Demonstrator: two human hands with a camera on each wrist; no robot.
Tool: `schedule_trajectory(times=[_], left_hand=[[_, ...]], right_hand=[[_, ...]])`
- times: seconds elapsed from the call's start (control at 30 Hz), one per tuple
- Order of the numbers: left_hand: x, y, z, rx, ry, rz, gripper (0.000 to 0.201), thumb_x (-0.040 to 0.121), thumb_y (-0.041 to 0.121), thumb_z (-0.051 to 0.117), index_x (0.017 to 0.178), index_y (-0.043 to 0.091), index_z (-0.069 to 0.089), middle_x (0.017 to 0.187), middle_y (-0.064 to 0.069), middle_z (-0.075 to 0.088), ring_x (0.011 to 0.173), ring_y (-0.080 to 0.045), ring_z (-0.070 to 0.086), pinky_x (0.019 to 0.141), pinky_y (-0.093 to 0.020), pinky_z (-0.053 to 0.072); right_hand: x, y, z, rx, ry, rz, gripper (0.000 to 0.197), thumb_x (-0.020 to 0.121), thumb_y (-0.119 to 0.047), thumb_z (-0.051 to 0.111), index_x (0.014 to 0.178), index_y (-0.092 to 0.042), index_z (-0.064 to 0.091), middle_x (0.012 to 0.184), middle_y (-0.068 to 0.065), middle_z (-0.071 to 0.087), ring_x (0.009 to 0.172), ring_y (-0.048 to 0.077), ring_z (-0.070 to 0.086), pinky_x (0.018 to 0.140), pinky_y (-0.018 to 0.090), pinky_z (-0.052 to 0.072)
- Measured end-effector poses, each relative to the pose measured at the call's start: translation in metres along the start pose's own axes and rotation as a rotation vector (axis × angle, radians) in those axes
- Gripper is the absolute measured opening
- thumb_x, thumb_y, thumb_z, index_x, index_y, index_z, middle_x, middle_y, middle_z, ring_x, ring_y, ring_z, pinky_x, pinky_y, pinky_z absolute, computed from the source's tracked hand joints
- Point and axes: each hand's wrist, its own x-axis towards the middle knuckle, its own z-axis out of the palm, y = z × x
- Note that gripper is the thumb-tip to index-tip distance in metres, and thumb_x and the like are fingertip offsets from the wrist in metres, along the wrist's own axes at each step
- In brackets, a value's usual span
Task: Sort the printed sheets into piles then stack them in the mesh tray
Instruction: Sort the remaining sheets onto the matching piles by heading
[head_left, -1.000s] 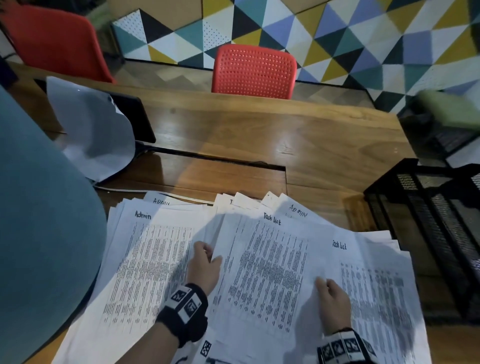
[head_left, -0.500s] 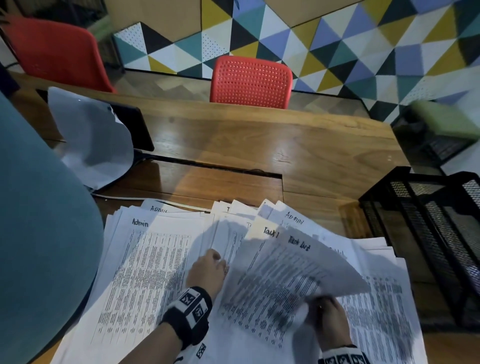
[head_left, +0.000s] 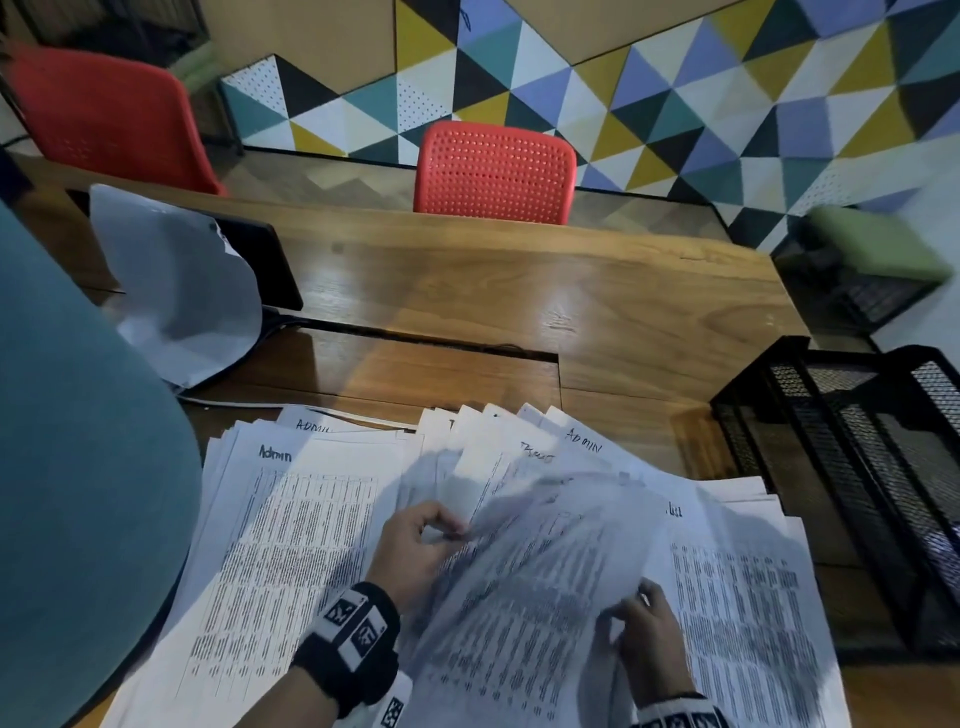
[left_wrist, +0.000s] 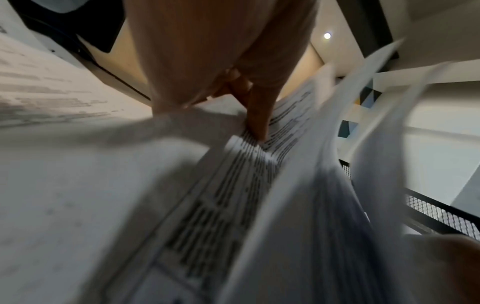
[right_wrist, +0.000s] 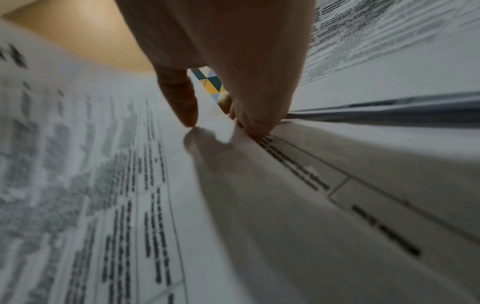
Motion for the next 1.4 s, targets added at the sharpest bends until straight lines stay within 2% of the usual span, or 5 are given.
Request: schedule_trajectory(times=[0.23, 0.33, 0.67, 1.07, 1.4], left_hand=[[-0.015, 0.028, -0.011, -0.558, -0.268, -0.096, 0.012, 0.094, -0.008, 0.051, 0.089, 0.003, 0.054, 0.085, -0.014, 0.065, 0.068, -0.019, 0.067, 0.057, -0.028, 0.057], [-0.015, 0.029, -0.005, -0.595, -0.336, -0.191, 0.02, 0.102, 0.026, 0.048, 0.101, 0.007, 0.054, 0.105, -0.018, 0.071, 0.087, -0.03, 0.072, 0.083, -0.046, 0.059], [-0.001, -0.014, 0.022, 0.503, 0.096, -0.206, 0.041, 0.085, 0.04, 0.071, 0.104, 0.012, 0.049, 0.104, -0.005, 0.057, 0.089, -0.019, 0.057, 0.078, -0.03, 0.051], [0.005, -0.005, 0.056, 0.962, 0.119, -0.362, 0.112, 0.057, 0.077, 0.074, 0.134, 0.005, 0.034, 0.134, -0.012, 0.043, 0.125, -0.028, 0.045, 0.097, -0.04, 0.046], [0.008, 0.009, 0.055, 0.783, 0.142, -0.387, 0.095, 0.055, 0.053, 0.089, 0.122, 0.005, 0.041, 0.122, -0.013, 0.061, 0.11, -0.03, 0.061, 0.092, -0.041, 0.053]], right_hand=[[-0.01, -0.008, 0.012, -0.119, -0.227, -0.019, 0.046, 0.075, 0.0, 0.073, 0.118, -0.008, 0.062, 0.106, 0.009, 0.074, 0.102, 0.027, 0.068, 0.095, 0.046, 0.049], [-0.011, -0.019, 0.004, -0.184, -0.189, -0.082, 0.025, 0.085, 0.0, 0.065, 0.109, -0.007, 0.067, 0.099, 0.006, 0.076, 0.093, 0.021, 0.07, 0.086, 0.042, 0.053], [0.012, -0.096, -0.152, -0.773, 0.502, -0.073, 0.027, 0.09, -0.023, 0.06, 0.098, 0.003, 0.06, 0.102, 0.03, 0.063, 0.097, 0.044, 0.06, 0.079, 0.043, 0.043], [0.012, -0.056, -0.106, -1.36, 0.575, 0.063, 0.052, 0.086, -0.022, 0.056, 0.127, 0.002, 0.037, 0.126, 0.025, 0.048, 0.112, 0.039, 0.047, 0.085, 0.046, 0.048], [-0.045, 0.013, 0.018, -1.16, -0.149, -0.727, 0.019, 0.086, -0.043, 0.057, 0.099, -0.03, 0.063, 0.11, -0.012, 0.054, 0.095, 0.003, 0.052, 0.083, 0.025, 0.047]])
